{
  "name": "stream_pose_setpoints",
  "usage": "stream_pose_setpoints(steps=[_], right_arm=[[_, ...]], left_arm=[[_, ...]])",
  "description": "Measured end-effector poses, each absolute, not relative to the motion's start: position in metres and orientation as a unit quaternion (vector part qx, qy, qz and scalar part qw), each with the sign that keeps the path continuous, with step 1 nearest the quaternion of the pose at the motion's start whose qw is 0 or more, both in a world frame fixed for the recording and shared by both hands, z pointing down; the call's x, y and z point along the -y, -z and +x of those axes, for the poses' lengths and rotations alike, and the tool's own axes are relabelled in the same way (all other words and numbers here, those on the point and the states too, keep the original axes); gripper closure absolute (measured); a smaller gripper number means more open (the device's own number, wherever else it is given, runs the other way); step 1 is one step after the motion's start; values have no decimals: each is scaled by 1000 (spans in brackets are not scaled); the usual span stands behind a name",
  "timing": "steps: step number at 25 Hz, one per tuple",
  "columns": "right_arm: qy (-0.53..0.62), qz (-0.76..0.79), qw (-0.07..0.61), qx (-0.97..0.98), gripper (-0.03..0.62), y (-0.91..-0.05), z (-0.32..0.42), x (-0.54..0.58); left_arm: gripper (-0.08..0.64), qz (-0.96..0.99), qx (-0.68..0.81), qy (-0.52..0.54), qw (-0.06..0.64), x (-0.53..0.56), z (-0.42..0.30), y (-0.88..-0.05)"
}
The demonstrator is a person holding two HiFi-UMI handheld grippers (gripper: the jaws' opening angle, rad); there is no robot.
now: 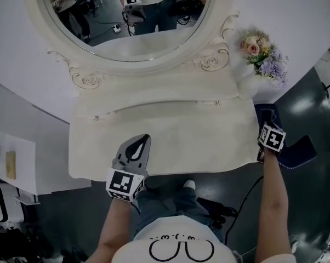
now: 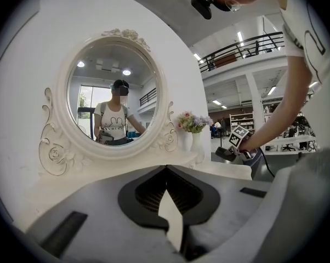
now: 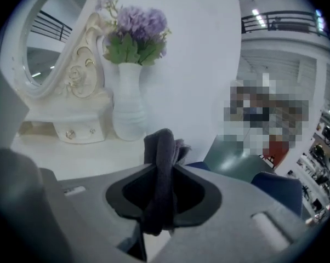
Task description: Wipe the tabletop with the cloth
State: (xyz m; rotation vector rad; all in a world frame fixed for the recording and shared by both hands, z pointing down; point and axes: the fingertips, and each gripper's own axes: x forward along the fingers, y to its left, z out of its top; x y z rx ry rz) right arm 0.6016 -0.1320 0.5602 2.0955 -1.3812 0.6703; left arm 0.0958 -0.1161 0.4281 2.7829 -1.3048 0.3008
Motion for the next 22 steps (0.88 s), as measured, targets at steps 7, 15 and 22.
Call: stream_pose_setpoints(steps=[7, 15, 22], right_arm=[[-179, 781, 169, 574, 502, -483, 549, 145], [-119, 764, 92, 628, 502, -397, 454, 138], [-105, 736, 49, 666, 500, -357, 362, 131]], left_arm=[[558, 899, 428, -89, 25, 121, 62, -419], [558, 898, 434, -73, 16, 123, 21, -400], [558, 896, 439, -62, 6, 116, -15, -385]])
